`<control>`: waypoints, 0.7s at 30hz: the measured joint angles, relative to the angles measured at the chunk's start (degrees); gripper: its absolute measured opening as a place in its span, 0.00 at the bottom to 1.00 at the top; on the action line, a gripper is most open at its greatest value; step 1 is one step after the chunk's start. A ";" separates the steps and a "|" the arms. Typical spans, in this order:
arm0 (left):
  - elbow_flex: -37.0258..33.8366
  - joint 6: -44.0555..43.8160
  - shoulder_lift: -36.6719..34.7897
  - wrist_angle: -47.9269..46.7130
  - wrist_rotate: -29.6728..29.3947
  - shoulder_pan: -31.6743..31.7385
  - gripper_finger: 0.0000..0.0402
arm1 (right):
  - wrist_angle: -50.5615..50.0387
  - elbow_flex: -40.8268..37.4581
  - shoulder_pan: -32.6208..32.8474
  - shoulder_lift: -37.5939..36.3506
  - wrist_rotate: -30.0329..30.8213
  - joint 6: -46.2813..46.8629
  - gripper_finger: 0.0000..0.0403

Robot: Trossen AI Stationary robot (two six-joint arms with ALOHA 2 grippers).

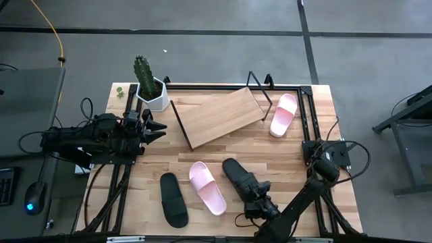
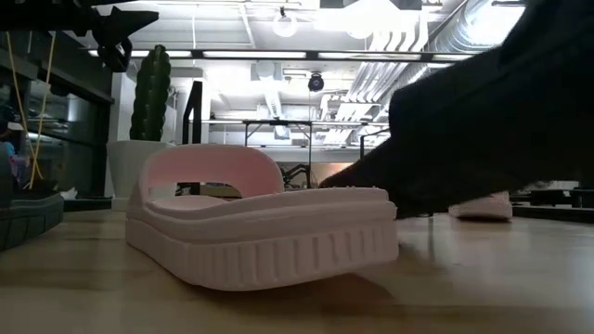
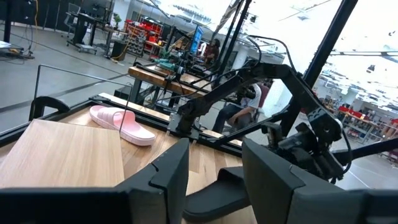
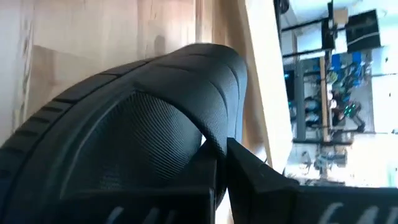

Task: Pick and place slides into the shelf
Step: Put the right black slide on the shelf

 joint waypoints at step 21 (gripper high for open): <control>0.00 0.02 0.00 -0.02 -0.02 0.02 0.33 | -0.25 -0.02 -1.97 -10.83 6.26 -12.46 0.00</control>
